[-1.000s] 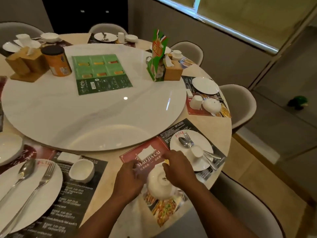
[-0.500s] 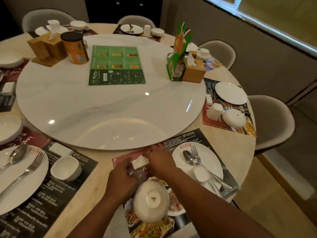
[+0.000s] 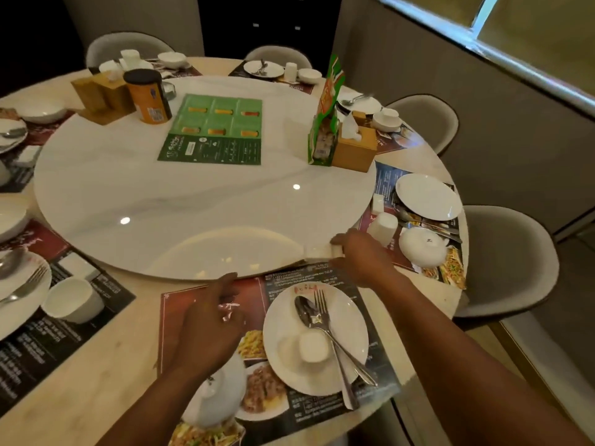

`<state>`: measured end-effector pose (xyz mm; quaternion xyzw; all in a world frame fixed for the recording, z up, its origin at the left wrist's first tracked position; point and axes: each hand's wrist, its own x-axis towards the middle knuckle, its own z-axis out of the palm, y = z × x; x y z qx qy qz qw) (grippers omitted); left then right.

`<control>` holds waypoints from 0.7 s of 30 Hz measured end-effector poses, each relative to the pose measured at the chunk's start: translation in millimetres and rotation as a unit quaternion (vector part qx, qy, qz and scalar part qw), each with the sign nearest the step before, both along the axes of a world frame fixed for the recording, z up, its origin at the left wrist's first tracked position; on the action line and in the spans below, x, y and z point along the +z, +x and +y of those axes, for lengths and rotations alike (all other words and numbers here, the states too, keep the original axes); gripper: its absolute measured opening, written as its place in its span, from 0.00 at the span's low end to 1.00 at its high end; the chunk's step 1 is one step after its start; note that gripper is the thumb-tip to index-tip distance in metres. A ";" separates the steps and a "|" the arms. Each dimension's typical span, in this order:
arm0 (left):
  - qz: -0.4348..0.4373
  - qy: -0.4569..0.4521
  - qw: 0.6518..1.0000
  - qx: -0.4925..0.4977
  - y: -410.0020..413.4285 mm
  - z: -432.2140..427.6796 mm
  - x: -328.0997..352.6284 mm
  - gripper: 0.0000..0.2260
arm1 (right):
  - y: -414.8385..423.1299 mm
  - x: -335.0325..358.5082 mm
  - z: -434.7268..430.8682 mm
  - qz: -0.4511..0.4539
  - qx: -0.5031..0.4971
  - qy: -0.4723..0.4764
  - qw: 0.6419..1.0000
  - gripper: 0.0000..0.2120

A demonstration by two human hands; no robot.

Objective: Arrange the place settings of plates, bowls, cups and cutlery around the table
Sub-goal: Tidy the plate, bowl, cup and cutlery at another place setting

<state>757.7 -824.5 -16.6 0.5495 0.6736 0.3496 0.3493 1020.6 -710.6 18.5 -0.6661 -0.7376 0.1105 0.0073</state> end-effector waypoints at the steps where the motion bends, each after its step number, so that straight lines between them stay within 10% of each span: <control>1: 0.003 0.005 1.000 0.005 3.6 -1.2 0.0 0.26 | 8.4 -5.5 2.9 0.005 -0.007 -0.013 1.000 0.23; 21: 0.034 0.011 0.993 0.116 -25.4 -18.3 -23.8 0.24 | -6.9 -76.7 30.3 0.051 0.059 -0.088 0.993 0.20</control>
